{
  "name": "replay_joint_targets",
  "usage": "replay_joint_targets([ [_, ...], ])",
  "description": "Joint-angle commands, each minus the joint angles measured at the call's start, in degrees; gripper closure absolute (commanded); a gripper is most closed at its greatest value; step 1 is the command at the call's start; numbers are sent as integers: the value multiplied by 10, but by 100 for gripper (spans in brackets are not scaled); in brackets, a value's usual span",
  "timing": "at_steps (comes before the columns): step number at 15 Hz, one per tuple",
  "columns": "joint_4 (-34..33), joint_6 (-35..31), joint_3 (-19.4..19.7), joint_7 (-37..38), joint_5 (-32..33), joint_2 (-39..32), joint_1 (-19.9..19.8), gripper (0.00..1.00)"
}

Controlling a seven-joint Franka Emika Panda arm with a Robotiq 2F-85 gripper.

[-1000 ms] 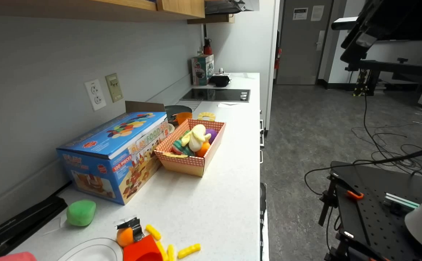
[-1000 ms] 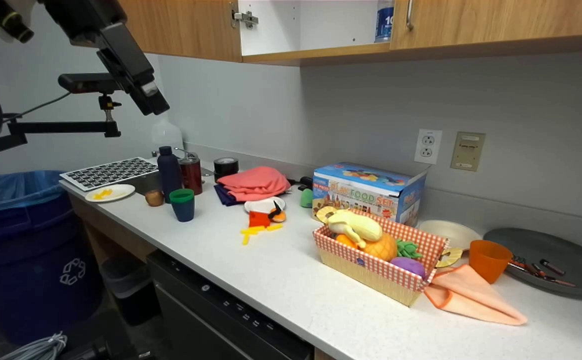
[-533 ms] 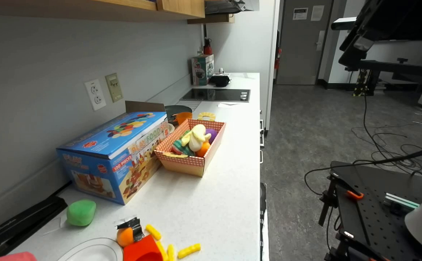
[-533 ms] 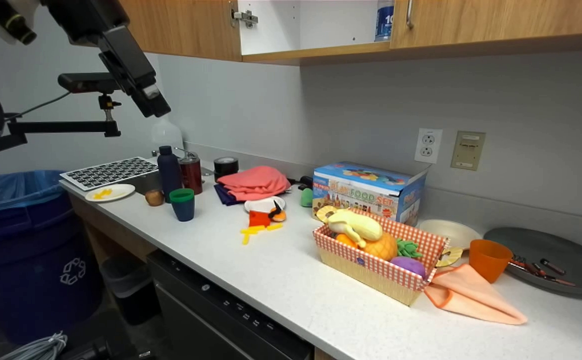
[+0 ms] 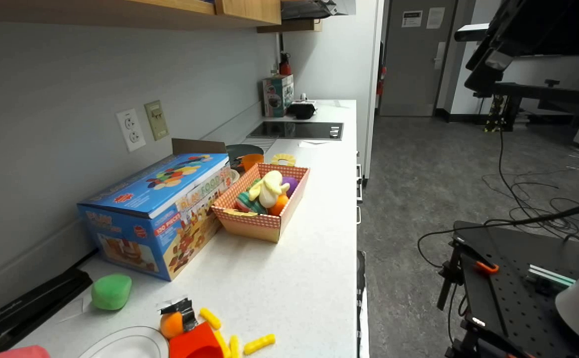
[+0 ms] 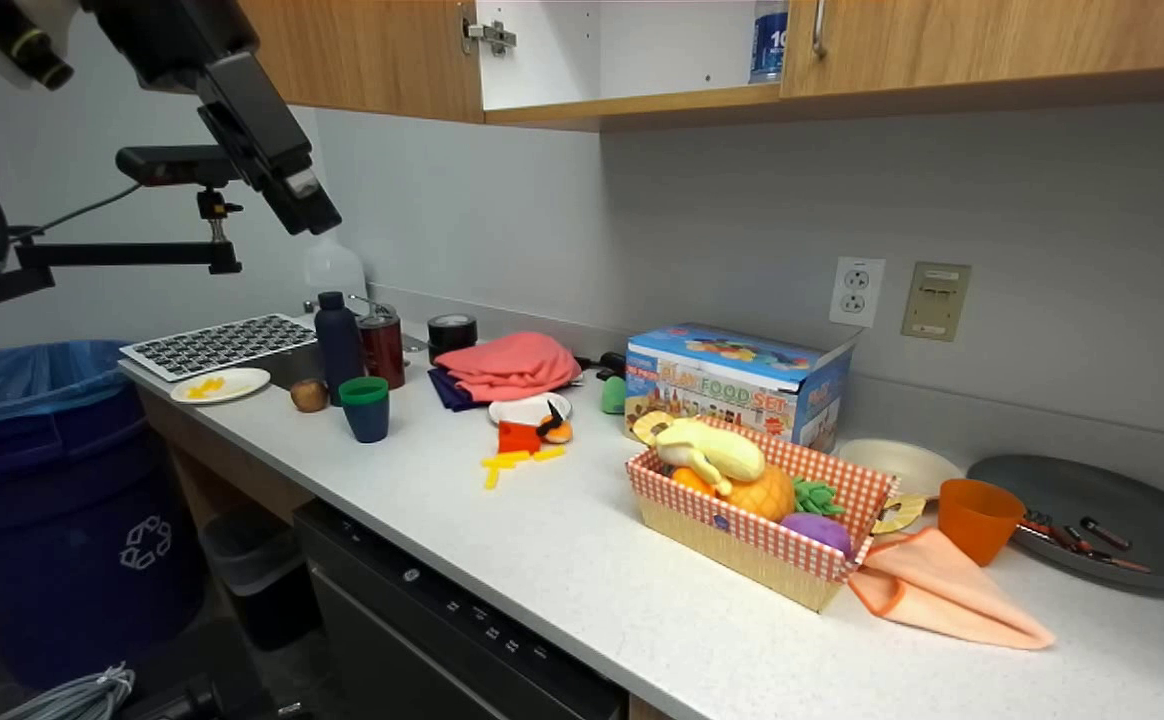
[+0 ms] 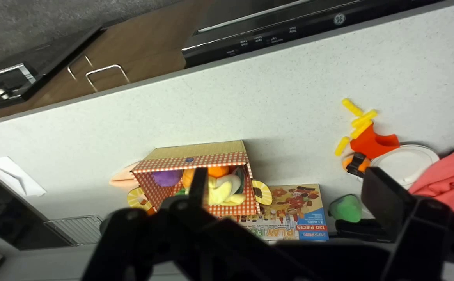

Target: Close the left door of the open upper cabinet then open the right door

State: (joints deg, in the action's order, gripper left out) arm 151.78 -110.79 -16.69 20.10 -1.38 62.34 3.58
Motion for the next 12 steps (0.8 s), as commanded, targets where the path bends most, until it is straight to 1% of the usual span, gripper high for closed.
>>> replay_joint_targets([
  [1,-5,9,-4,-2,4,9,1,0],
  [8,1,-25,-9,3,10,14,-6,0],
  [12,-3,-17,-3,-1,0,2,-1,0],
])
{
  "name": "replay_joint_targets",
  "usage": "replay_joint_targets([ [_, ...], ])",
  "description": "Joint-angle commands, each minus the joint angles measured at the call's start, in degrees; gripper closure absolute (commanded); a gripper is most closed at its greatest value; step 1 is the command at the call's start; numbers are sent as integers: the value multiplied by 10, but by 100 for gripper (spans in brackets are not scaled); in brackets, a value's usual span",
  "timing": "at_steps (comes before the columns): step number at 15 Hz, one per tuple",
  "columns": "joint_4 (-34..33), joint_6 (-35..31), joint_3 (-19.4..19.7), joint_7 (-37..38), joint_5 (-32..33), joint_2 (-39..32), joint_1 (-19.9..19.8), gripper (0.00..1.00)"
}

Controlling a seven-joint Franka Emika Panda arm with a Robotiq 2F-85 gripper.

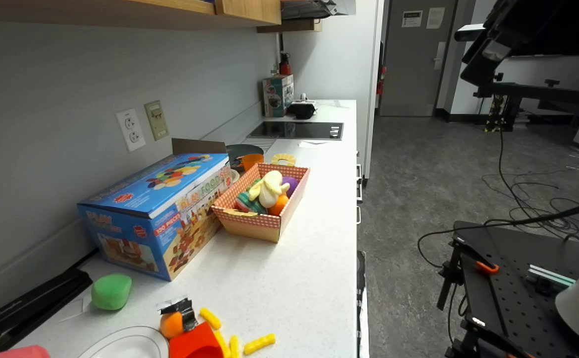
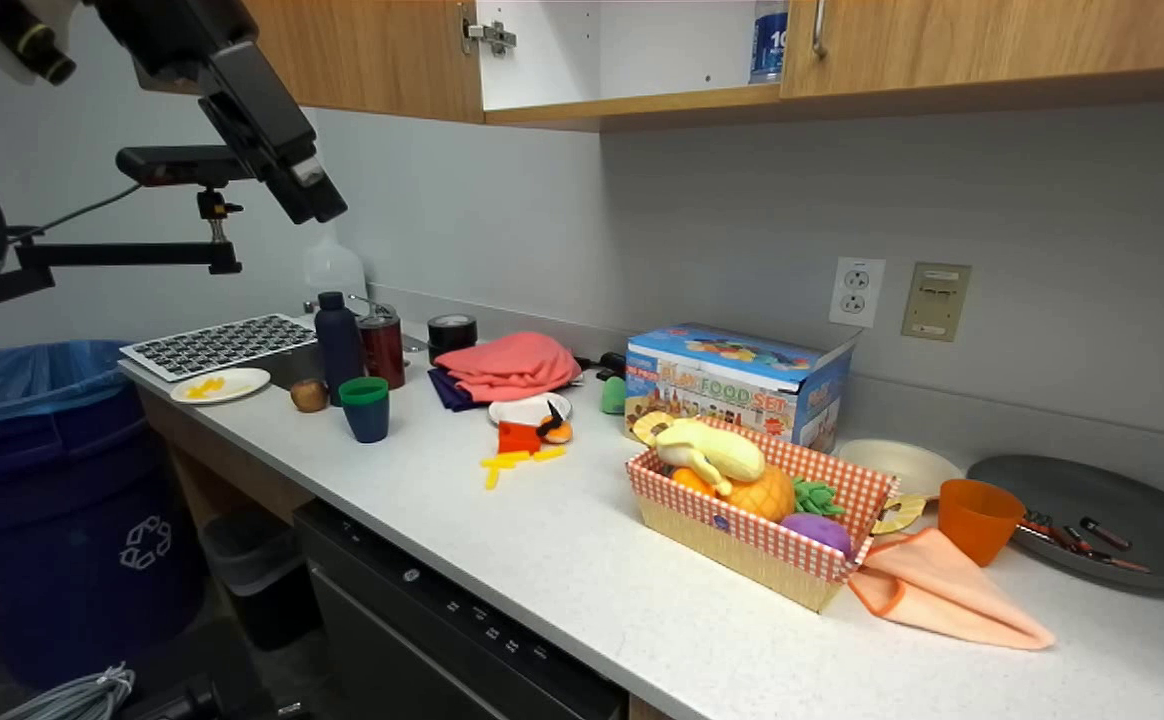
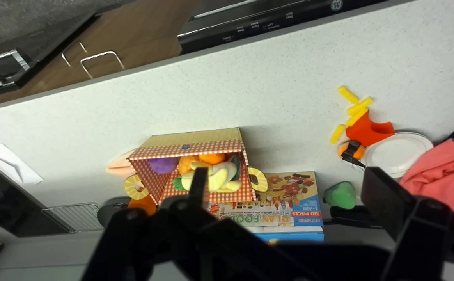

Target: Close the left door of the open upper cabinet then open the right door

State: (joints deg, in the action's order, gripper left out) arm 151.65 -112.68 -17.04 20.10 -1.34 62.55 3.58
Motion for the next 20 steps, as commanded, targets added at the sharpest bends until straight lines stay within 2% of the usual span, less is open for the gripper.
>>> replay_joint_targets([
  [1,-2,1,0,-1,0,-1,-1,0],
  [9,-2,1,0,-1,0,-1,-1,0],
  [10,16,-105,10,-21,21,-73,-31,0],
  [12,24,-152,8,-18,23,-75,-31,0],
  [16,36,-265,2,-13,56,-125,-53,0],
  [19,26,-257,11,-37,71,-151,-50,0],
  [20,26,-216,42,-68,72,-132,-43,0],
])
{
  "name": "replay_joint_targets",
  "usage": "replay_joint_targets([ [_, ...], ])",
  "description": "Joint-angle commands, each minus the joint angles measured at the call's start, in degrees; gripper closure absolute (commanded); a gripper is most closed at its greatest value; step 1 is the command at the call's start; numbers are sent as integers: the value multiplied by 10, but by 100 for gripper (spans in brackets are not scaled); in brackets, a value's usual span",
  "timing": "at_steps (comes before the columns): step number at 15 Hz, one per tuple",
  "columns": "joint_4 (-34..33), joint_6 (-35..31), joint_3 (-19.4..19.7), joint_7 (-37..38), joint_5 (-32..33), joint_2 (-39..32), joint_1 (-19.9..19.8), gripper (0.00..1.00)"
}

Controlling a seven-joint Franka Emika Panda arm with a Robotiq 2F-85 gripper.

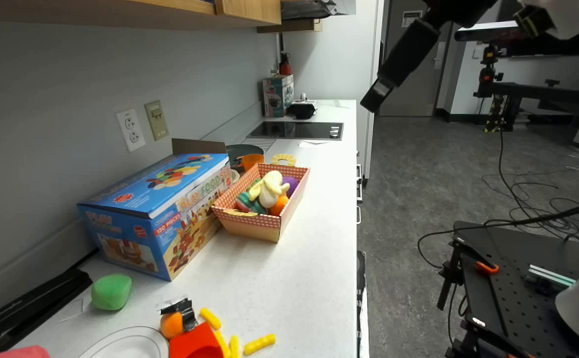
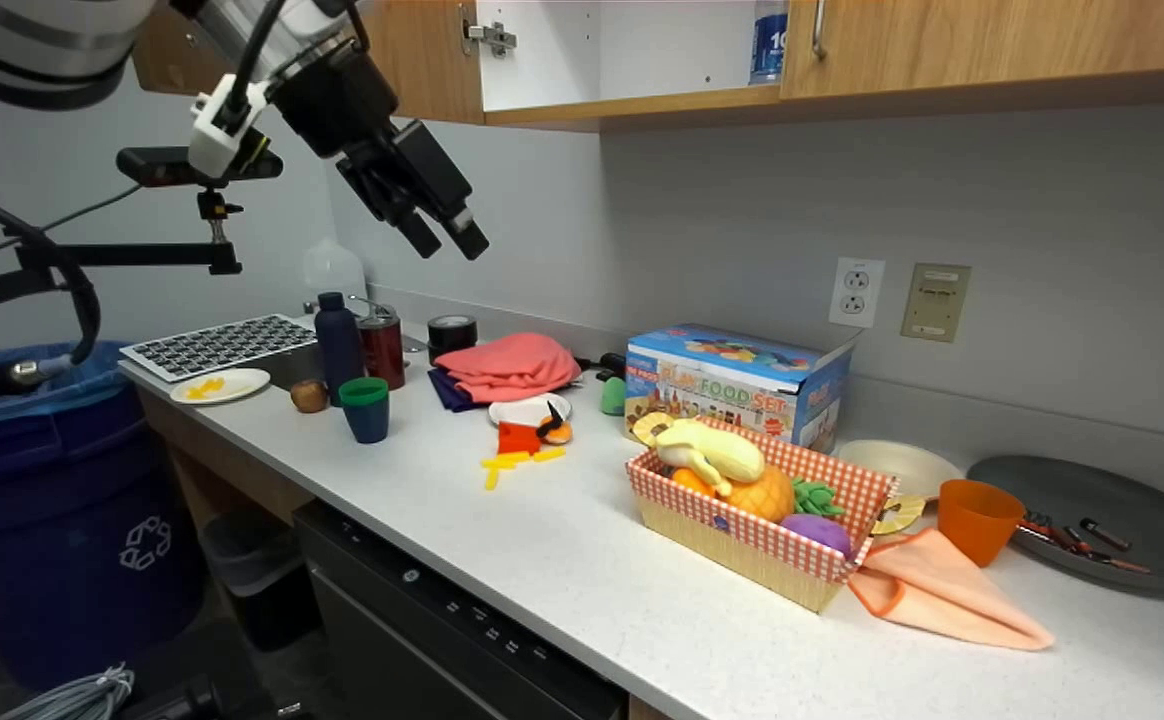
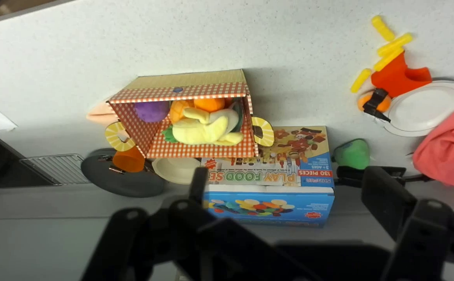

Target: Close the left door of the open upper cabinet then open the right door

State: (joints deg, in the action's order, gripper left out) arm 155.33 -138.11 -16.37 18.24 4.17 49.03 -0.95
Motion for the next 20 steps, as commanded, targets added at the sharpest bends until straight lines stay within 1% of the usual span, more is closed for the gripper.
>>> replay_joint_targets([
  [1,-14,58,43,-63,24,1,2,0],
  [3,-30,120,55,-95,44,2,-5,0],
  [6,-61,221,76,-145,69,14,6,0],
  [8,-81,278,90,-184,59,40,33,0],
  [10,-100,319,94,-213,49,71,58,0],
  [13,-135,370,90,-238,41,121,93,0],
  [17,-190,419,89,-256,28,161,133,0],
  [19,-214,432,91,-264,16,171,147,0],
  [20,-223,427,89,-258,17,174,143,0],
])
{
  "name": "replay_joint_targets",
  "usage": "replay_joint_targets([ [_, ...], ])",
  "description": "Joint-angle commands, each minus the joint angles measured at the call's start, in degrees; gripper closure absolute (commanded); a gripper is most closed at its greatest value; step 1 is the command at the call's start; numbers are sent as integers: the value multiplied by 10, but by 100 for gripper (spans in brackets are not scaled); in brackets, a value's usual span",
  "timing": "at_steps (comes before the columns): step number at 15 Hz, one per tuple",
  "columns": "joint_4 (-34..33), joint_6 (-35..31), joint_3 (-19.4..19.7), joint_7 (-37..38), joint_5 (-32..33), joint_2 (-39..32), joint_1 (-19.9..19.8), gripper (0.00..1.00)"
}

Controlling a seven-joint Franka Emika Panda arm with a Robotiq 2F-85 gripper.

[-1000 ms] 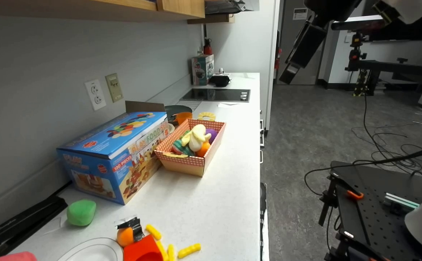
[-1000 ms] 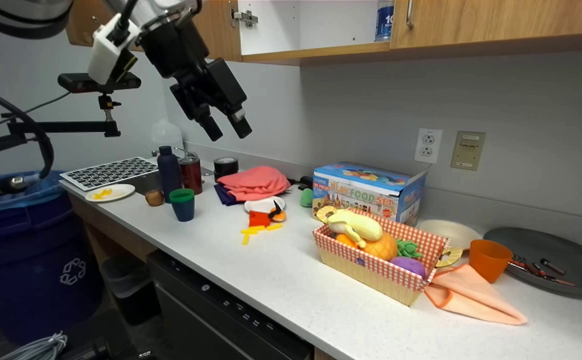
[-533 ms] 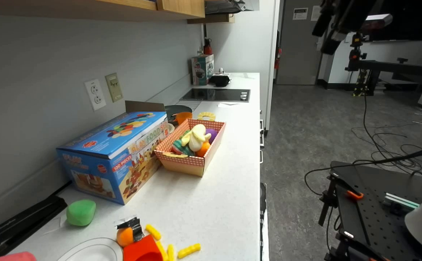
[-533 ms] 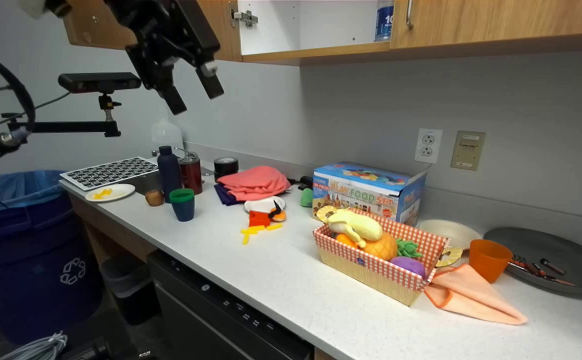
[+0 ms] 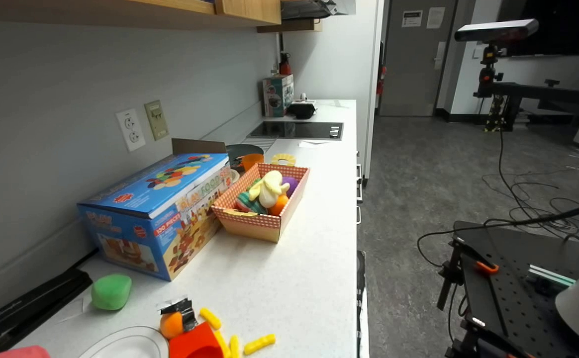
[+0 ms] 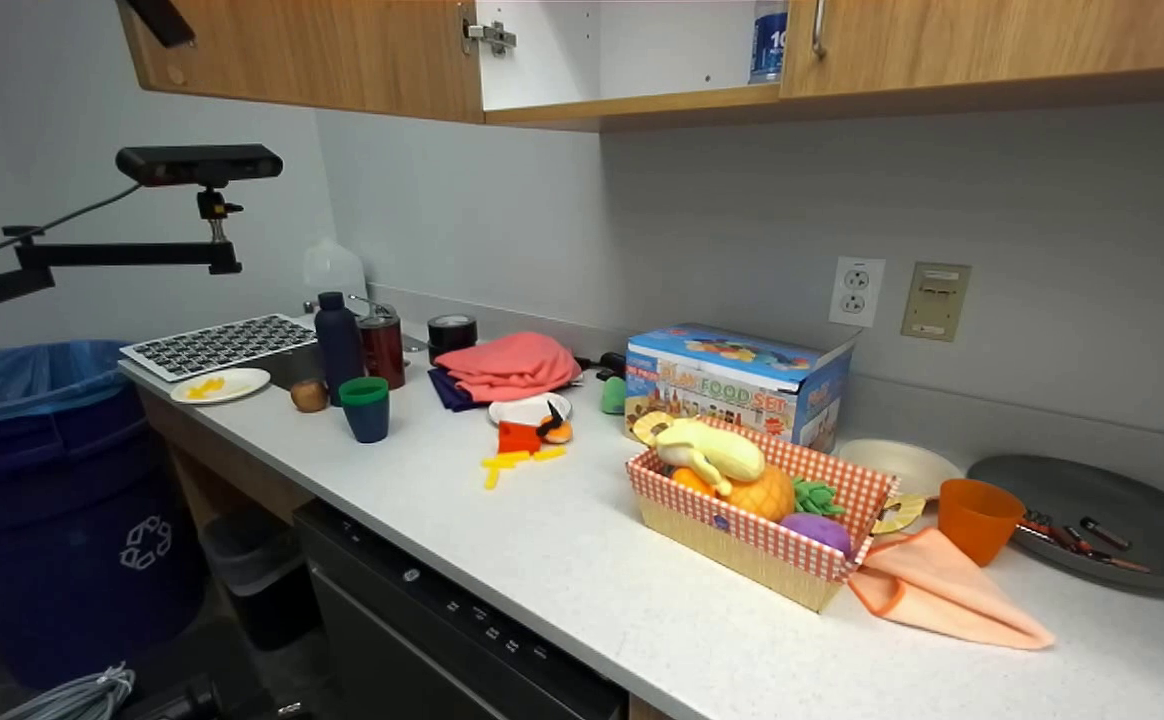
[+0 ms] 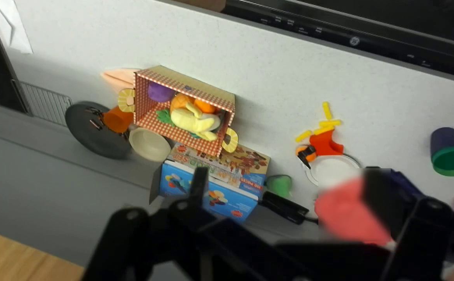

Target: Close the left door of the open upper cabinet then open the right door

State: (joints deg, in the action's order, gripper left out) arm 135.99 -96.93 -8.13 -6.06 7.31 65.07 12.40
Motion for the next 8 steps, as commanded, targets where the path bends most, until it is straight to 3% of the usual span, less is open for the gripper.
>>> replay_joint_targets([
  [1,-11,3,-2,-4,-6,5,0,0],
  [5,-24,3,-2,-5,-9,10,1,0],
  [8,-30,9,9,-30,-62,13,40,0],
])
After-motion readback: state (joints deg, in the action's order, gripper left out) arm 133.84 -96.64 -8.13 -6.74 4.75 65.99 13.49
